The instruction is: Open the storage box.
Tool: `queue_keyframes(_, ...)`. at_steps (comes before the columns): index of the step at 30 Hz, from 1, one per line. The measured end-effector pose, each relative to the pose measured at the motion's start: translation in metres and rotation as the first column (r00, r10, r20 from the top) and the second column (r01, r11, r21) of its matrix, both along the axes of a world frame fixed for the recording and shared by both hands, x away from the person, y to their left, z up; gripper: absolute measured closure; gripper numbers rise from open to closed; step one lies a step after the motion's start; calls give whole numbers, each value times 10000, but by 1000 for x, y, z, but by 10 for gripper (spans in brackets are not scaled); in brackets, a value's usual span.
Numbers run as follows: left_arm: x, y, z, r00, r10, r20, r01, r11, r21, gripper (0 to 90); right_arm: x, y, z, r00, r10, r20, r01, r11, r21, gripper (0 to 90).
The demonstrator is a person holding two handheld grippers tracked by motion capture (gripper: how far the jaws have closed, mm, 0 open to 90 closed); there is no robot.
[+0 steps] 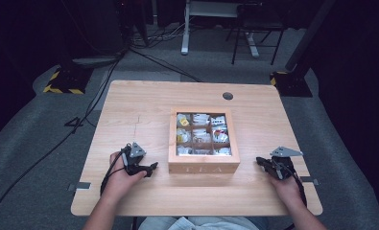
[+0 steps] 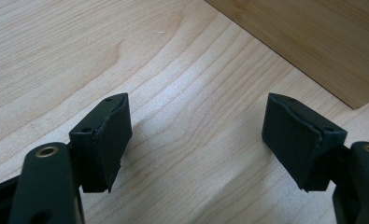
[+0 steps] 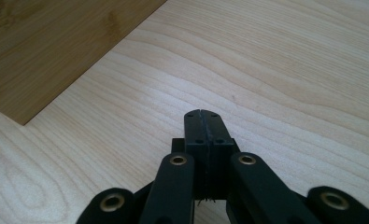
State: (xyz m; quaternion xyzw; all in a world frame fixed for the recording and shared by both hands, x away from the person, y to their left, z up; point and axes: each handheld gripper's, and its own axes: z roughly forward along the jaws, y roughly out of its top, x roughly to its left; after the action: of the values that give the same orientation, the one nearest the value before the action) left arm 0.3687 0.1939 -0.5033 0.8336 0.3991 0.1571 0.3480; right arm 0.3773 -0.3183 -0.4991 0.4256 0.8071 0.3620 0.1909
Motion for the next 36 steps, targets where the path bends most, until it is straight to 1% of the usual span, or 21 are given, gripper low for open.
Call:
queue_keyframes(3,0,0,0,10000,1,-3,-1,10000,-21,247,-1,1,2,10000,4,62,-4,10000,-25,898)
queue_keyframes(5,1,-1,0,10000,-18,-45,18,10000,-36,247,-1,1,4,9999,9,131,-9,10000,59,898)
queue_keyframes(7,1,-1,0,10000,-22,-49,22,10000,-34,247,-2,1,7,9999,0,107,-3,9997,258,898)
queue_keyframes(10,1,-1,0,10000,-21,-47,21,10000,-31,247,-4,1,10,10000,10,36,-11,9992,400,898)
queue_keyframes(11,1,-1,0,10000,-20,-48,20,10000,-30,247,-6,3,14,10000,17,-66,-13,9983,578,897)
queue_keyframes(12,1,-1,0,10000,-23,-48,23,10000,-27,247,-6,3,14,10000,17,-66,-13,9983,578,897)
queue_keyframes(14,1,-1,0,10000,-18,-45,18,10000,-29,247,-9,6,19,10000,80,-57,-76,9976,686,897)
queue_keyframes(15,1,-1,0,10000,-20,-47,19,10000,-30,247,-11,8,21,9998,184,-79,-177,9968,782,897)
queue_keyframes(19,1,-1,0,10000,-22,-46,21,10000,-27,247,-16,16,27,9972,727,-165,-709,9933,912,897)
queue_keyframes(20,1,-1,0,10000,-21,-46,21,10000,-28,247,-17,19,29,9949,986,-199,-962,9905,980,897)
queue_keyframes(22,1,-1,0,10000,-23,-52,23,10000,-34,247,-20,24,30,9915,1289,-202,-1264,9873,965,898)
queue_keyframes(25,1,-1,0,10000,-23,-10,23,10000,0,247,-24,33,33,9810,1931,-207,-1909,9783,802,898)
queue_keyframes(26,1,-1,0,10000,-24,-16,24,10000,13,247,-26,37,34,9760,2169,-175,-2150,9736,769,898)
queue_keyframes(28,1,-1,0,10000,-23,-9,23,10000,0,247,-29,42,36,9699,2430,-167,-2411,9677,739,898)
queue_keyframes(30,1,-1,0,10000,-23,-10,23,10000,-2,247,-31,46,37,9655,2602,-124,-2586,9631,743,898)
queue_keyframes(32,1,-1,0,10000,-21,-9,21,10000,7,247,-32,49,39,9623,2719,-63,-2704,9589,860,897)
queue_keyframes(36,1,-1,0,10000,-18,-7,18,10000,3,246,-34,51,43,9603,2783,197,-2788,9544,1064,898)
